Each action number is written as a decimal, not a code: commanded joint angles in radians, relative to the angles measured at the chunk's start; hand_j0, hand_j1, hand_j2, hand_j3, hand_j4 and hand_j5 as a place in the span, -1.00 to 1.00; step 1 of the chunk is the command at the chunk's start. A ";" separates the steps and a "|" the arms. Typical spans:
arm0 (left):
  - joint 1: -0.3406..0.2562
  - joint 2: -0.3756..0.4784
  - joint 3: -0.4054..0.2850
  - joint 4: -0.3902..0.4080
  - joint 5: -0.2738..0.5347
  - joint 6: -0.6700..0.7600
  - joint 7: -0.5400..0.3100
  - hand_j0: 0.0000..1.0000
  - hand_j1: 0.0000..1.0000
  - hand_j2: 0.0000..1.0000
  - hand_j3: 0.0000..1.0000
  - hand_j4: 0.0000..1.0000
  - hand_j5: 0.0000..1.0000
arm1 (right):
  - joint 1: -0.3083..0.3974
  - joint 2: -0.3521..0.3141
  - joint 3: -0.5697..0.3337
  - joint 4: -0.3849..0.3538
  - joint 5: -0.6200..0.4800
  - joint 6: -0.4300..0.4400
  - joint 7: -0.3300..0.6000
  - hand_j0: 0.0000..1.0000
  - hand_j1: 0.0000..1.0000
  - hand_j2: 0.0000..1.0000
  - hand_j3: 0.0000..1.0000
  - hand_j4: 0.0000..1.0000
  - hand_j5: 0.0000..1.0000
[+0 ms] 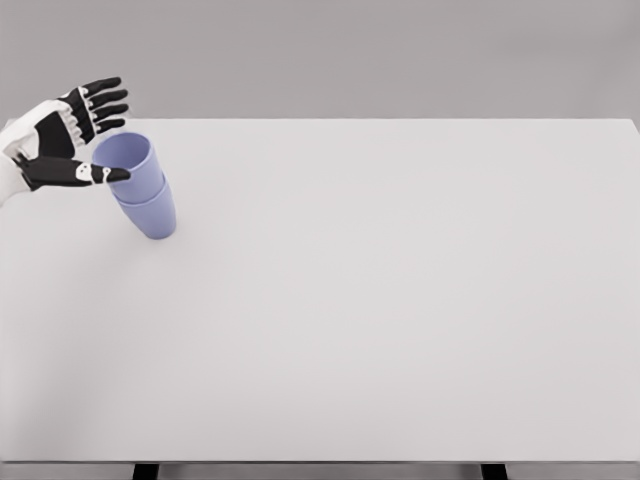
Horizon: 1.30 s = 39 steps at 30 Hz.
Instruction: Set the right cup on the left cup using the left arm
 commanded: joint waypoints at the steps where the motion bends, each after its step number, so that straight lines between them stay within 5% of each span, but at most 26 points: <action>1: 0.000 0.008 0.024 -0.018 0.007 0.000 0.000 1.00 1.00 1.00 1.00 1.00 1.00 | 0.000 0.000 0.000 0.000 0.000 0.000 0.000 1.00 1.00 1.00 1.00 1.00 1.00; 8: 0.018 0.018 0.054 -0.052 0.010 -0.002 -0.003 1.00 1.00 1.00 1.00 1.00 1.00 | 0.000 0.000 0.000 0.000 0.000 0.000 0.000 1.00 1.00 1.00 1.00 1.00 1.00; 14: 0.179 0.026 0.218 -0.208 0.036 -0.057 -0.023 1.00 1.00 1.00 1.00 1.00 1.00 | 0.000 0.000 0.000 0.000 0.000 0.000 0.000 1.00 1.00 1.00 1.00 1.00 1.00; 19: 0.245 0.014 0.319 -0.254 0.043 -0.066 -0.061 1.00 1.00 1.00 1.00 1.00 1.00 | 0.000 0.000 0.000 0.000 0.000 0.000 0.000 1.00 1.00 1.00 1.00 1.00 1.00; 23: 0.259 0.009 0.311 -0.254 0.048 -0.149 -0.118 1.00 1.00 1.00 1.00 1.00 1.00 | 0.000 0.000 0.000 0.000 0.000 0.000 0.000 1.00 1.00 1.00 1.00 1.00 1.00; 28: 0.304 0.009 0.290 -0.256 0.048 -0.423 -0.118 1.00 1.00 1.00 1.00 1.00 1.00 | 0.000 0.000 0.000 0.000 0.000 0.000 0.000 1.00 1.00 1.00 1.00 1.00 1.00; 36: 0.330 0.017 0.137 -0.256 0.042 -0.755 -0.118 1.00 1.00 1.00 1.00 1.00 1.00 | 0.000 0.000 0.000 0.000 0.000 -0.002 0.000 1.00 1.00 1.00 1.00 1.00 1.00; 39: 0.333 0.018 0.072 -0.256 -0.036 -0.764 -0.118 1.00 1.00 1.00 1.00 1.00 1.00 | 0.000 0.000 0.000 0.000 0.000 0.000 0.000 1.00 1.00 1.00 1.00 1.00 1.00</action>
